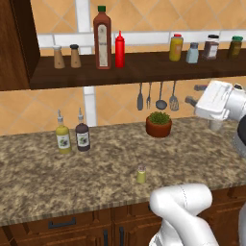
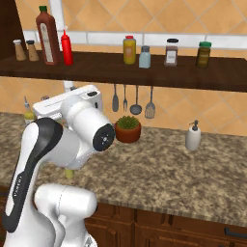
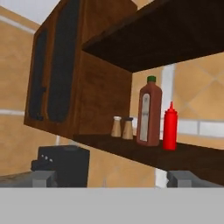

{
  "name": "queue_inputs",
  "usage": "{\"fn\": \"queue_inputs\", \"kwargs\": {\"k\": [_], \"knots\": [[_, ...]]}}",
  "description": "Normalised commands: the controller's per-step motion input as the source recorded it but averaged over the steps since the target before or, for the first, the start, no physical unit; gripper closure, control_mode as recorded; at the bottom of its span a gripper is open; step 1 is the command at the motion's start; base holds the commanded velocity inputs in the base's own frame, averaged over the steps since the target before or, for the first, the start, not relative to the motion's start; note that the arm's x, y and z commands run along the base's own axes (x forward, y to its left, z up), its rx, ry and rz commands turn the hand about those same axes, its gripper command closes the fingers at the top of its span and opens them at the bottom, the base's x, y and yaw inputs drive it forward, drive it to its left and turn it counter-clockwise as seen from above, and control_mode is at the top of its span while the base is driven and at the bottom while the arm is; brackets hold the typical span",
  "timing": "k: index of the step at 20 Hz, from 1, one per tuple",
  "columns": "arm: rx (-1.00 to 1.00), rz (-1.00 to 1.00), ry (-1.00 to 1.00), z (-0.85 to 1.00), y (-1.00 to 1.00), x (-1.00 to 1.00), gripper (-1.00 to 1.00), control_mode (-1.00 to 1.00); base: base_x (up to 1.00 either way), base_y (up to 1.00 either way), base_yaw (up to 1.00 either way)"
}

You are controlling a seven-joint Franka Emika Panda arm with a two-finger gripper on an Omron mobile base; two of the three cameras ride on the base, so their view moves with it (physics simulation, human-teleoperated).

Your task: Put the shaker and condiment bottle from the counter next to their counterparts in the cabinet.

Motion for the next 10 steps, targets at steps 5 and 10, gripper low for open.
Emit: {"fn": "queue_inputs", "kwargs": {"k": [5, 10], "knots": [[-0.01, 0.0, 0.09, -0.74, -0.07, -0.53, -1.0, -1.0, 0.0, 0.0, 0.0], [-0.1, 0.01, 0.13, -1.0, 0.0, -0.2, -1.0, -1.0, 0.0, 0.0, 0.0]]}}
